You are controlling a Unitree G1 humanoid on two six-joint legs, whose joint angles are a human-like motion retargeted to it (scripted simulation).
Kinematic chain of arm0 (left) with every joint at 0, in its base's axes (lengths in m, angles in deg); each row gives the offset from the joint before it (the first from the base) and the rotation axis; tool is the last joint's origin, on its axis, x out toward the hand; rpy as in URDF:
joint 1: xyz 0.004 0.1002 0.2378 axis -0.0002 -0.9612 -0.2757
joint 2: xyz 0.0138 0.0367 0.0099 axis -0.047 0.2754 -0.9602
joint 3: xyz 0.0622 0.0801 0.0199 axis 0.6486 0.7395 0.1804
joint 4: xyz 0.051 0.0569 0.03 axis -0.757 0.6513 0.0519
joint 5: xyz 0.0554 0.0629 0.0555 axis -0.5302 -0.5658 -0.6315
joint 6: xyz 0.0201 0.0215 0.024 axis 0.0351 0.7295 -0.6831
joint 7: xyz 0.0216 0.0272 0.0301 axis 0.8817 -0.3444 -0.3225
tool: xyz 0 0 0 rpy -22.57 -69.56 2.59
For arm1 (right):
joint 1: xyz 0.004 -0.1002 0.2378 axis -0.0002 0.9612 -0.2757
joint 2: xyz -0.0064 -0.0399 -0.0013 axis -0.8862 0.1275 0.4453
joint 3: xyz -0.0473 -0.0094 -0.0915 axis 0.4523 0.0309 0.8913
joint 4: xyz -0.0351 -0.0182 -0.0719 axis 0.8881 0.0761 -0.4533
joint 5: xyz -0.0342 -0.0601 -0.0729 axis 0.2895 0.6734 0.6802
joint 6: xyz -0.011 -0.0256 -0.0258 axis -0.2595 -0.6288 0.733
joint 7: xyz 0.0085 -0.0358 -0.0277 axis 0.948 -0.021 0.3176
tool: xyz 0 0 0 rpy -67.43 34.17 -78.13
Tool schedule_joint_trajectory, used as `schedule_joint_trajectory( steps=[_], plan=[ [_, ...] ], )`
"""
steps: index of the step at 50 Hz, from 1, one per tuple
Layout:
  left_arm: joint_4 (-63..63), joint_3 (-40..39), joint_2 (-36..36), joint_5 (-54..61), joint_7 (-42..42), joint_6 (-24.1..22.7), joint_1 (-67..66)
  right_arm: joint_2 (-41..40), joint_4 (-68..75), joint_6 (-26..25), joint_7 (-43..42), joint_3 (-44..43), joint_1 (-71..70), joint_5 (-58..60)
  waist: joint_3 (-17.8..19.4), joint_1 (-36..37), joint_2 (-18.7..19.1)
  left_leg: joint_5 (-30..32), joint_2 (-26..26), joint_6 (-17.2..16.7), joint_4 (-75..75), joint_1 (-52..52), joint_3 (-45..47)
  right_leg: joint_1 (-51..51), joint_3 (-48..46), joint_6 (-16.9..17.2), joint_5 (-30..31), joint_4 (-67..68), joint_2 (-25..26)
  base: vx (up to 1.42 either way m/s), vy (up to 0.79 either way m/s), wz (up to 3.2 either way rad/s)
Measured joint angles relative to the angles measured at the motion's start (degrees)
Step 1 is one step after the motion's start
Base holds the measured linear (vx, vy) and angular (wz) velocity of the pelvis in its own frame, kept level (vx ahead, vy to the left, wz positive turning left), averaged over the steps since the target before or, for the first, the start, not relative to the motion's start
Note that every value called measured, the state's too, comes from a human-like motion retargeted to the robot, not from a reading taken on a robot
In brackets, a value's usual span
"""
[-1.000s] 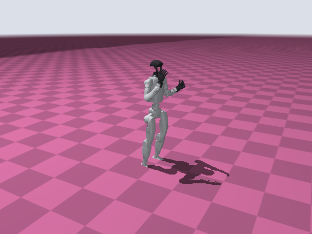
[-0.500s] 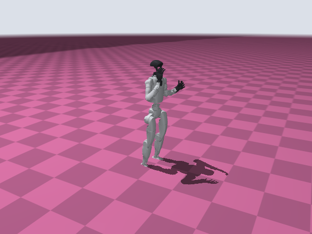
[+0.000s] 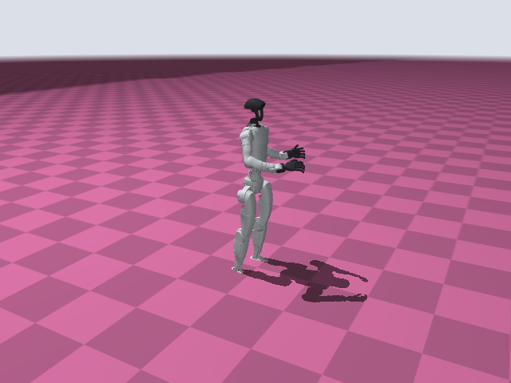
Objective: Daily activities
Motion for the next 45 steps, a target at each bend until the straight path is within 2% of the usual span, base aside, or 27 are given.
schedule_joint_trajectory(
  steps=[4,8,11,13,22,35,45],
  plan=[
    [0.8,0.6,0.7,-0.6,-0.8,-0.7,1.0,-3.8,12.5,-0.2,1.1,3.5,-3.5,2.0,0.6,0.4,0.5,0.5,-0.1,-0.3,-1.1,0.5,-0.8,1.3,-0.8,-0.5,1.0,-2.0,0.3,-0.01,0.02,0.25],
    [1.0,1.0,1.3,-1.1,-0.8,-1.2,1.5,-5.8,18.2,0.3,1.3,4.7,-5.5,3.3,0.9,0.4,0.7,1.3,-0.3,-0.5,-2.5,1.0,-1.4,2.1,-1.5,-1.0,1.6,-3.2,0.3,0.0,0.02,0.23],
    [1.1,1.3,1.6,-1.6,-0.4,-1.4,2.0,-5.9,19.3,0.7,1.5,5.0,-6.0,3.8,1.0,0.3,0.8,2.1,-0.4,-0.7,-3.8,1.4,-1.7,2.4,-1.9,-1.3,1.9,-3.7,0.3,-0.01,0.02,0.22],
    [0.7,2.8,3.7,-3.3,0.0,-1.9,-1.3,-7.2,19.7,0.8,0.5,6.0,-2.1,5.3,-0.4,0.1,1.1,4.5,-0.8,-0.7,-5.8,1.9,-2.1,2.5,-2.9,-1.6,3.1,-3.8,-0.4,-0.06,0.03,0.34],
    [1.6,1.9,3.1,-4.7,2.3,-1.3,3.4,-4.0,17.1,1.3,4.6,4.3,-4.7,5.1,0.8,-0.4,1.2,3.4,-0.5,-1.5,-5.2,0.9,-2.6,2.4,-3.2,-2.3,2.8,-4.2,0.4,0.0,0.0,0.02],
    [2.4,1.3,5.1,-5.7,7.8,-0.2,3.9,-2.5,3.8,1.3,12.0,0.0,4.2,1.7,1.0,-1.6,1.7,3.7,-0.2,-2.4,-5.3,-0.5,-3.3,2.1,-4.8,-3.1,4.0,-4.7,1.0,0.0,0.0,0.0],
    [5.1,-6.8,2.7,-1.9,10.1,0.1,-1.8,0.2,-23.9,2.2,10.0,-12.4,10.4,-1.1,0.3,-2.3,1.8,4.1,-0.1,-3.0,-5.3,-2.1,-3.9,1.4,-5.8,-3.6,4.5,-5.2,1.4,0.0,0.0,0.0]
  ],
)
